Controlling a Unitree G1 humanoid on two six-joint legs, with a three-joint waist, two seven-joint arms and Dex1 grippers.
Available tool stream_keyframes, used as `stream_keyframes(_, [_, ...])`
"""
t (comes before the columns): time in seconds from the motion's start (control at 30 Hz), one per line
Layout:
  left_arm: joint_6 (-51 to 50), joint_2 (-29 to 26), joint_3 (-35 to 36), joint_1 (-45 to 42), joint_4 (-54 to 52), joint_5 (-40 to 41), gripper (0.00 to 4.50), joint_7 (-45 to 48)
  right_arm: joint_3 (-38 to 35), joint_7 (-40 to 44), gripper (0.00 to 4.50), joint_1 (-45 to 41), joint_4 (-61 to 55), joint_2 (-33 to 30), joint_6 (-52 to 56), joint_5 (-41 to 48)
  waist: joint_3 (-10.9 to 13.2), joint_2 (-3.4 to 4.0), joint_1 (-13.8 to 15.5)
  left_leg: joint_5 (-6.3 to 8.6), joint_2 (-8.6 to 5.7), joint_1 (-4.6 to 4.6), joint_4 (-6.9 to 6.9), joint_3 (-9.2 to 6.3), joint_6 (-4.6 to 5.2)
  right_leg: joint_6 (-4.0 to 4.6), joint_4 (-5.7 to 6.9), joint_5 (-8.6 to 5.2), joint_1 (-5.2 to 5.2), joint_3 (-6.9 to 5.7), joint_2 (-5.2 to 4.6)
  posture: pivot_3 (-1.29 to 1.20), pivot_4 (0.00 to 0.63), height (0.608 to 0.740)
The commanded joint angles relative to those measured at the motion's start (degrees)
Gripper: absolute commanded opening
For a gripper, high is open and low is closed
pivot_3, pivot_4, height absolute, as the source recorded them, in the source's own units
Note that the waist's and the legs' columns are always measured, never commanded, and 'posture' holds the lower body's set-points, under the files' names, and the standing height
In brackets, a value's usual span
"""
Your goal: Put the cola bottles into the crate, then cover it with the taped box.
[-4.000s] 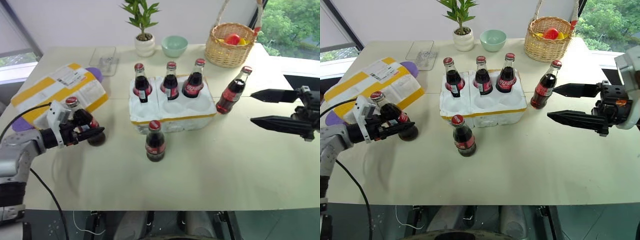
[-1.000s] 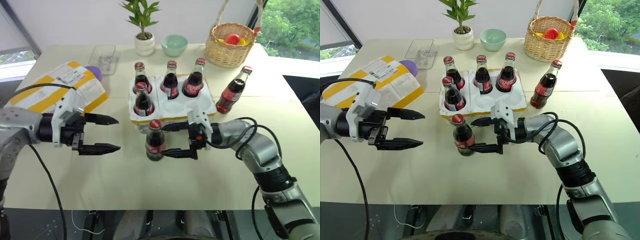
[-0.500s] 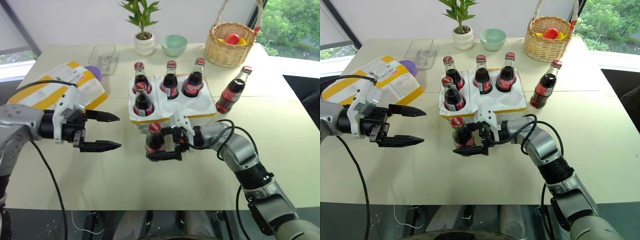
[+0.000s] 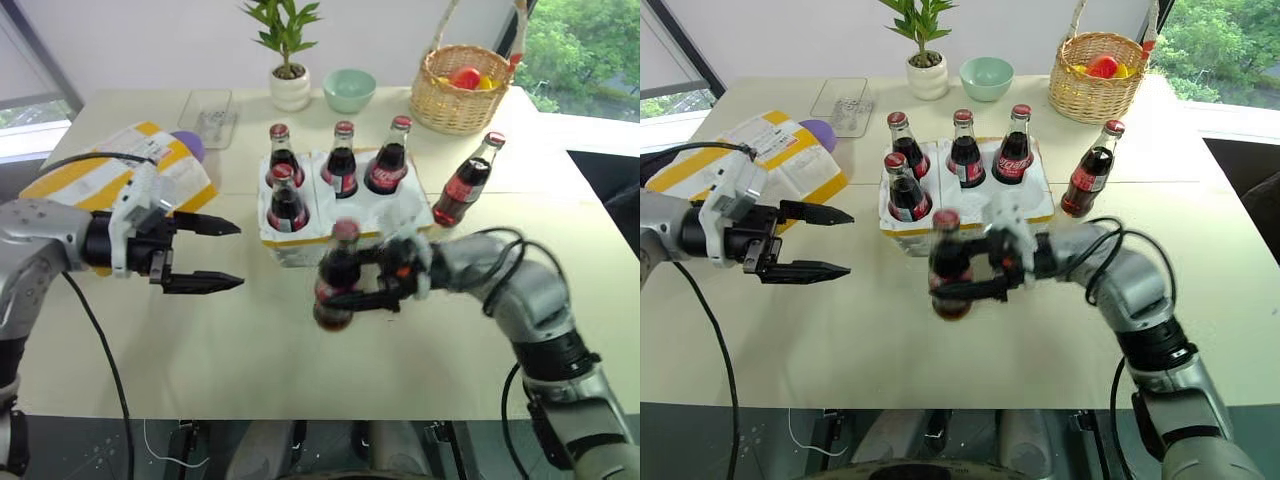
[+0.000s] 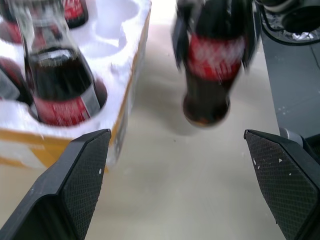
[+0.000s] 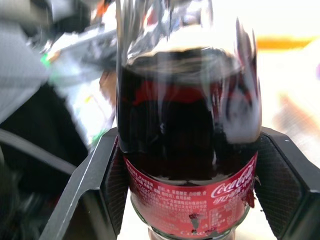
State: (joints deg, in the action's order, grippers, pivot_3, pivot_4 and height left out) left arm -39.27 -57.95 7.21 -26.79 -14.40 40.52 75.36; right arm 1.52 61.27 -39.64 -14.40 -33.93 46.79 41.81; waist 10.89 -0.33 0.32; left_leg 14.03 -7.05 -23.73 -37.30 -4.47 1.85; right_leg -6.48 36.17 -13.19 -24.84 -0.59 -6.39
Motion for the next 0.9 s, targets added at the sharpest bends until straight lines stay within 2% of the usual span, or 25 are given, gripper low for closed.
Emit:
stream_keyframes(0.03, [0.8,0.5,0.0,-1.2,-0.1,0.3,4.50,0.1,-8.2,-3.1,2.77,-8.2,2.4,-1.4,1.9,4.9,0.0,-0.02,0.0,0.00,0.00,0.00,0.04,-0.01,0.00,0.01,0.00,0.00,0.00,-0.01,0.00,0.00,0.150,0.732])
stream_keyframes(0.13, [0.9,1.2,-0.1,-1.7,0.1,0.2,4.50,0.0,-7.8,-3.4,2.77,-11.9,7.2,-1.6,1.6,3.1,0.0,-0.06,0.0,-0.08,0.03,0.01,0.18,-0.04,-0.14,0.03,-0.02,-0.01,-0.04,-0.01,0.04,0.00,0.150,0.732])
stream_keyframes(0.27, [1.2,2.3,0.0,-2.4,0.5,0.3,4.50,-0.6,-3.2,-4.3,2.77,-13.6,13.1,-0.3,-2.7,-3.7,0.0,-0.05,-0.6,-0.08,-0.02,-0.02,0.10,0.08,-0.12,0.02,-0.04,-0.01,-0.04,0.01,-0.05,0.00,0.150,0.732])
stream_keyframes(0.53, [-3.9,4.4,3.1,-4.9,-1.7,6.3,4.50,-5.0,2.1,-8.1,2.77,-13.1,22.6,6.1,-10.9,-13.4,0.0,-0.07,-1.3,-0.18,-0.01,-0.09,0.06,0.07,-0.27,0.01,0.06,0.00,-0.14,0.01,-0.03,0.00,0.150,0.732])
stream_keyframes(0.9, [-4.0,3.9,3.5,-3.6,-3.5,6.8,4.50,-5.8,4.1,-7.3,2.77,-12.4,30.2,9.1,-15.8,-19.4,0.0,-0.05,-1.1,-0.20,-0.03,-0.12,0.03,0.05,-0.31,0.01,0.06,0.00,-0.15,0.02,0.00,0.00,0.150,0.732])
